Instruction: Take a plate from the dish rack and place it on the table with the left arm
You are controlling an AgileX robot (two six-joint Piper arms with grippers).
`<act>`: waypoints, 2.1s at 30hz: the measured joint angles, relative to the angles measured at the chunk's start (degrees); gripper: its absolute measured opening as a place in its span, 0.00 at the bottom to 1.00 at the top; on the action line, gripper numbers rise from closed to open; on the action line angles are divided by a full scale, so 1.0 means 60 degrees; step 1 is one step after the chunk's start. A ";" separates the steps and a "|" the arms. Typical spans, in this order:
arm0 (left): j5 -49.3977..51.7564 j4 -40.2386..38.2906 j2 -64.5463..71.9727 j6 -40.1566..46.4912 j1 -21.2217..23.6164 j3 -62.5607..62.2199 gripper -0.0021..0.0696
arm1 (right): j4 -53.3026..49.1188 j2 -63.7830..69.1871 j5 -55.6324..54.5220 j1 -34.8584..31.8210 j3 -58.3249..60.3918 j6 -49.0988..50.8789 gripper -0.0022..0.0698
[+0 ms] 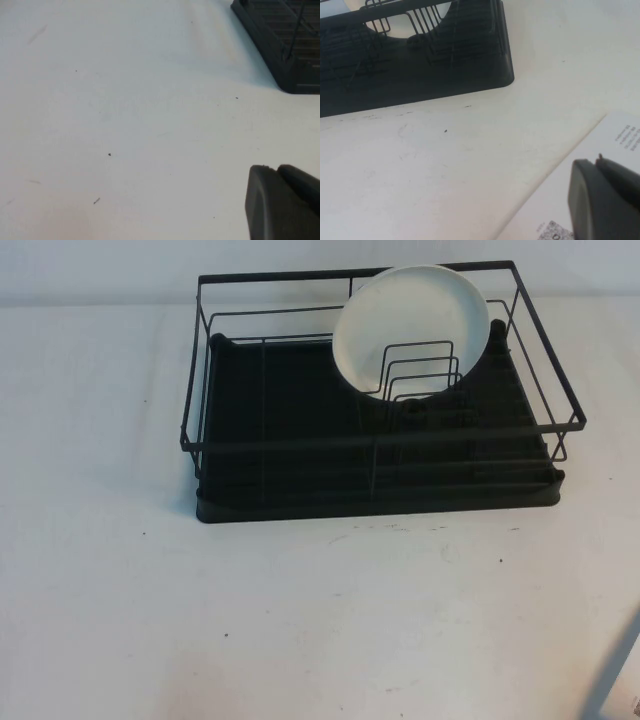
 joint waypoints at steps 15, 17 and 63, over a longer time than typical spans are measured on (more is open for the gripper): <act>0.0000 -0.0403 0.0000 0.0000 0.0000 0.0000 0.02 | 0.0000 0.0000 0.0000 0.0000 0.0000 0.0000 0.00; 0.0000 -0.0662 0.0000 -0.0093 0.0000 0.0000 0.02 | 0.0000 0.0000 0.0000 0.0000 0.0000 0.0000 0.00; 0.6958 -0.4208 0.8752 0.5193 -0.0063 -1.0510 0.02 | 0.0000 0.0000 0.0000 0.0000 0.0000 0.0000 0.00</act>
